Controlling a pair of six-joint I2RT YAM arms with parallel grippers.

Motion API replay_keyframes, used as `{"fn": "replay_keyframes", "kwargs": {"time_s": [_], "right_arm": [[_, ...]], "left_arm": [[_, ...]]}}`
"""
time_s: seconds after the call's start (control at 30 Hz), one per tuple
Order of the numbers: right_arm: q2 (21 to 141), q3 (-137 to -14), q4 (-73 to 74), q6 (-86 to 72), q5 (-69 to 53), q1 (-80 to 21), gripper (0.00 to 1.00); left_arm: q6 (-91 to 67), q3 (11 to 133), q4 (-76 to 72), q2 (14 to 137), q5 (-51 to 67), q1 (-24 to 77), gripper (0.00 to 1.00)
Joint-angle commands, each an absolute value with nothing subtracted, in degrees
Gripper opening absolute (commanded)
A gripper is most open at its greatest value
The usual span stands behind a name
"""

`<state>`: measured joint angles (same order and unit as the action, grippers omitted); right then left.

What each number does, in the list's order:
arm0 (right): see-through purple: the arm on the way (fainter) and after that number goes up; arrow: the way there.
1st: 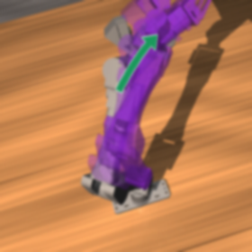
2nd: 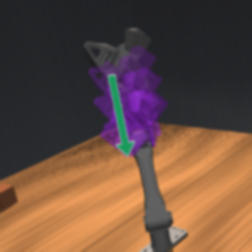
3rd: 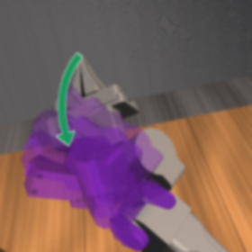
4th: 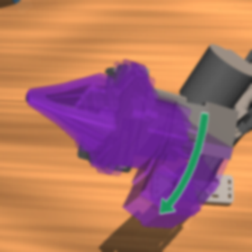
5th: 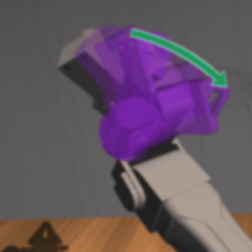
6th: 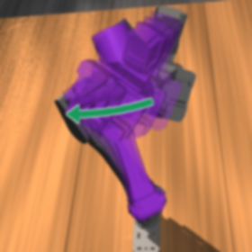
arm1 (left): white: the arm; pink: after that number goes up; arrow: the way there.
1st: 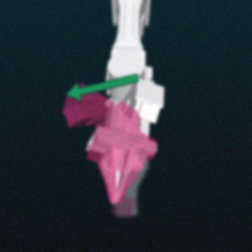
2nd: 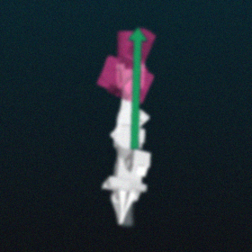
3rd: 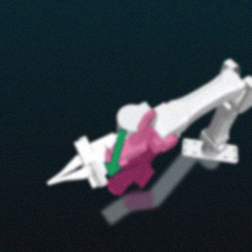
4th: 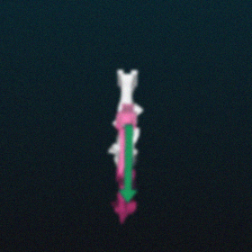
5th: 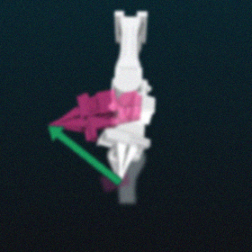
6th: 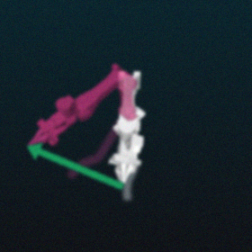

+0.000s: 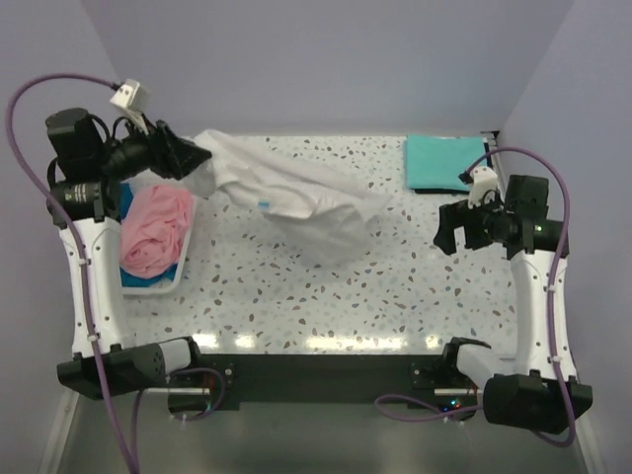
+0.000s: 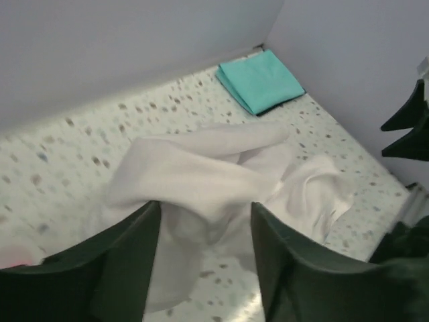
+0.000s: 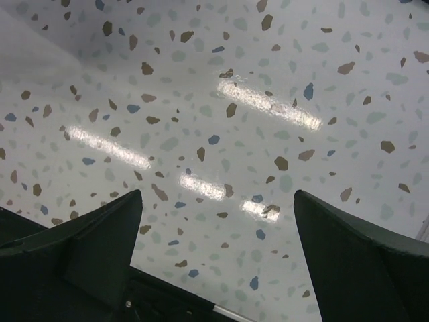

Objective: Fold and stack the t-shirts
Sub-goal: Move the tshirt to the center of the board, then flatten the tshirt out

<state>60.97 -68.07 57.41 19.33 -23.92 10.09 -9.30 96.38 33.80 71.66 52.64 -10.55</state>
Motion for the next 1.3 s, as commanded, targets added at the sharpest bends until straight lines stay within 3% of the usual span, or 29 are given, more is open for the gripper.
{"fn": "replay_keyframes", "kwargs": {"time_s": [0.0, 0.03, 0.07, 0.1, 0.27, 0.43, 0.57, 0.7, 0.9, 1.27], "right_arm": [[59.5, -70.8, 60.9, 23.5, -27.0, 10.0, 0.99], [59.5, -70.8, 61.9, 24.3, -27.2, 10.0, 0.99], [59.6, -70.8, 62.6, 26.2, -28.2, 10.0, 0.99], [60.0, -70.9, 63.2, 27.1, -28.8, 10.0, 0.99], [63.1, -69.4, 63.1, 27.9, -31.0, 9.9, 0.99], [71.3, -68.5, 58.6, 27.3, -29.6, 8.4, 0.95], [77.7, -67.9, 56.5, 28.7, -24.7, 6.5, 0.80], [83.0, -67.7, 54.1, 29.6, -20.5, 4.7, 0.66], [91.5, -67.0, 48.5, 25.7, -13.0, 0.5, 0.59], [102.0, -68.3, 46.1, 21.0, -10.1, -1.7, 0.57]], "left_arm": [[6.9, 82.9, 49.7, 74.9, 62.3, -17.1, 0.68], [17.0, 82.0, 55.9, 76.7, 56.0, -18.4, 0.76], [20.2, 80.6, 56.9, 77.3, 54.4, -19.1, 1.00], [24.2, 80.4, 57.7, 77.3, 51.5, -19.5, 1.00], [32.1, 77.6, 56.3, 72.2, 47.2, -14.9, 0.99], [43.1, 67.1, 53.1, 63.5, 47.3, 2.9, 0.91], [46.5, 59.8, 47.0, 60.8, 44.8, 19.8, 0.71], [46.5, 55.2, 39.0, 65.6, 33.3, 39.7, 0.66], [44.0, 56.0, 29.3, 77.8, 26.6, 44.1, 0.78], [41.3, 62.9, 22.8, 93.1, 27.4, 46.5, 0.75]]}}
